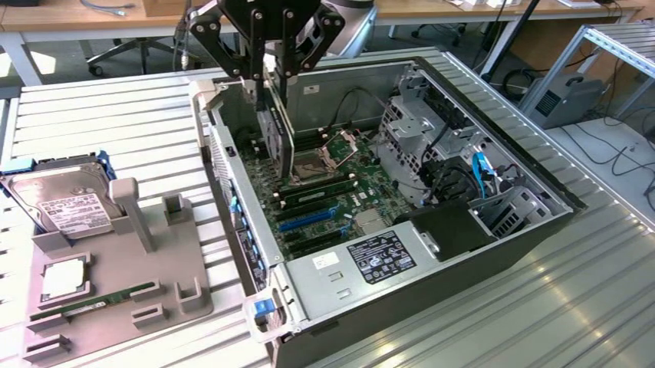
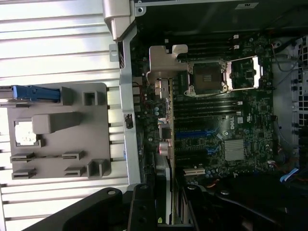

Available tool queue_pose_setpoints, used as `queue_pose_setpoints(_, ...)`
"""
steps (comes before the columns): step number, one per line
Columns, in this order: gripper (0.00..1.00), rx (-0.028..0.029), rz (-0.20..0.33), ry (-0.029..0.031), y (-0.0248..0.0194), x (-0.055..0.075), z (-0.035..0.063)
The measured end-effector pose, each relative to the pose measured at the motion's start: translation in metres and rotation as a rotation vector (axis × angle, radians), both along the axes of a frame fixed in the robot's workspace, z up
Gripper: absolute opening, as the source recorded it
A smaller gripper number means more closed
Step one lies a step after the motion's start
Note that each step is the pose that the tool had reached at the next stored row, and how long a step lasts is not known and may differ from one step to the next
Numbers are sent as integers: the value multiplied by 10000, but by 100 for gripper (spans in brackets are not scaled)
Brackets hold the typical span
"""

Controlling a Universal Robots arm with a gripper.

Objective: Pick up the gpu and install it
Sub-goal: 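Pick up the gpu and move the gpu toward the slot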

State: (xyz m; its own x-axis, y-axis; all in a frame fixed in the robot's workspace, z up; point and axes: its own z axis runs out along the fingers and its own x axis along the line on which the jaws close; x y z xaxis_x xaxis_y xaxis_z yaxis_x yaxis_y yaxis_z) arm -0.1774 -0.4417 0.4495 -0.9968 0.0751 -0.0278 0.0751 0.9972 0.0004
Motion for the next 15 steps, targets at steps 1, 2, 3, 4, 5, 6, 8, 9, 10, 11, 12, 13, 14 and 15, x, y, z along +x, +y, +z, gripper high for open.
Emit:
queue_pose_setpoints(1, 27, 0, 0, 0, 0, 8, 0)
queue_pose_setpoints(2, 27, 0, 0, 1, 0, 17, 0)
queue_pose_setpoints(3, 27, 0, 0, 1, 0, 30, 0)
queue_pose_setpoints(4, 27, 0, 0, 0, 0, 38, 0)
queue_pose_setpoints(5, 27, 0, -1, 0, 0, 50, 0)
queue_pose_setpoints(6, 27, 0, 0, 0, 0, 58, 0)
queue_pose_setpoints(8, 27, 0, 0, 0, 0, 74, 0)
queue_pose_setpoints(9, 27, 0, 0, 0, 0, 84, 0)
queue_pose_setpoints(10, 27, 0, 0, 0, 0, 93, 0)
queue_pose_setpoints(11, 27, 0, 0, 0, 0, 101, 0)
queue_pose_setpoints(12, 27, 0, 0, 0, 0, 108, 0)
queue_pose_setpoints(13, 27, 0, 0, 0, 0, 117, 0)
queue_pose_setpoints(14, 27, 0, 0, 0, 0, 125, 0)
queue_pose_setpoints(15, 27, 1, 0, 0, 0, 132, 0)
